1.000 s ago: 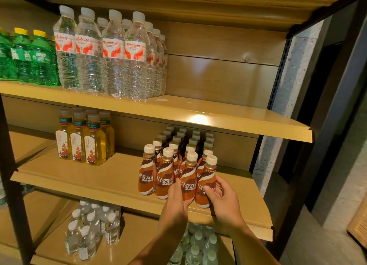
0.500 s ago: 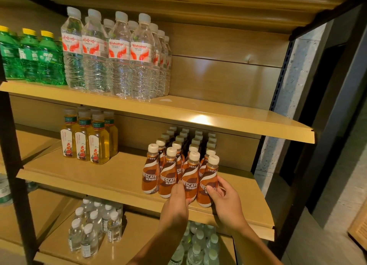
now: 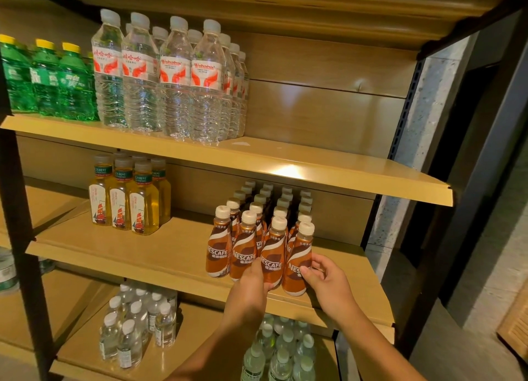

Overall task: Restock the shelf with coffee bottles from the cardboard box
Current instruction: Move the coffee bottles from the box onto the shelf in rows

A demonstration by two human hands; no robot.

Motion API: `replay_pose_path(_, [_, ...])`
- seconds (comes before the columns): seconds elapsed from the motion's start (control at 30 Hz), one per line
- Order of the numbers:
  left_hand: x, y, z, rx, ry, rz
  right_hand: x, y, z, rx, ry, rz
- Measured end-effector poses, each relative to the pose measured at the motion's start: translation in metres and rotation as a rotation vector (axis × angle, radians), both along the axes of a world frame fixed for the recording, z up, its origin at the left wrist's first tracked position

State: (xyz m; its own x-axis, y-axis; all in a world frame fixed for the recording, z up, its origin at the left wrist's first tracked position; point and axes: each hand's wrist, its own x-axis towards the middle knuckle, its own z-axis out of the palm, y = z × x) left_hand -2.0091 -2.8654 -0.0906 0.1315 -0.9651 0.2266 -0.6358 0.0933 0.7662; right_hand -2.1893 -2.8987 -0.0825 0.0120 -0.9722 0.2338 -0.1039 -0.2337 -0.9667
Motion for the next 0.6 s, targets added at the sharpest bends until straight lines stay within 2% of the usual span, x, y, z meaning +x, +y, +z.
replay_pose_path(0.23, [0.0043, 0.0011, -0.0032, -0.006, 0.016, -0.022, -0.0023, -0.0013, -0.0002, 0.021, 0.028, 0.004])
replay_pose_path(0.6, [0.0090, 0.0009, 0.0056, -0.037, -0.195, -0.039, -0.0064, -0.0013, -0.0002, 0.043, 0.129, 0.009])
